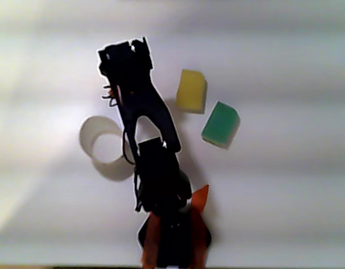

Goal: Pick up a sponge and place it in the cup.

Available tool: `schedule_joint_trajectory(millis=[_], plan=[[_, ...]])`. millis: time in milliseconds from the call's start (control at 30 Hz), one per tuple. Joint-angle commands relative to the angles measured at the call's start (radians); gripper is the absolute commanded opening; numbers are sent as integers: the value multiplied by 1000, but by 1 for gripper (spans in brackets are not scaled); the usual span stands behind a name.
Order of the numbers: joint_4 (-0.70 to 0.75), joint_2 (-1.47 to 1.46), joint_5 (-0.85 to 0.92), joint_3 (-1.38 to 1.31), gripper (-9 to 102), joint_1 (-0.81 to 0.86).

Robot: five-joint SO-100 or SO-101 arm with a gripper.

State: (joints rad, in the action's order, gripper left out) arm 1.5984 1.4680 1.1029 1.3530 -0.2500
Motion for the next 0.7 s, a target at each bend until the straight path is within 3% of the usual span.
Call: schedule_joint_trajectory(millis=[0, 200, 667], plan=[[123, 57, -11, -143, 0, 14], [160, 183, -95, -117, 0, 0], [135, 482, -445, 244, 0, -245]])
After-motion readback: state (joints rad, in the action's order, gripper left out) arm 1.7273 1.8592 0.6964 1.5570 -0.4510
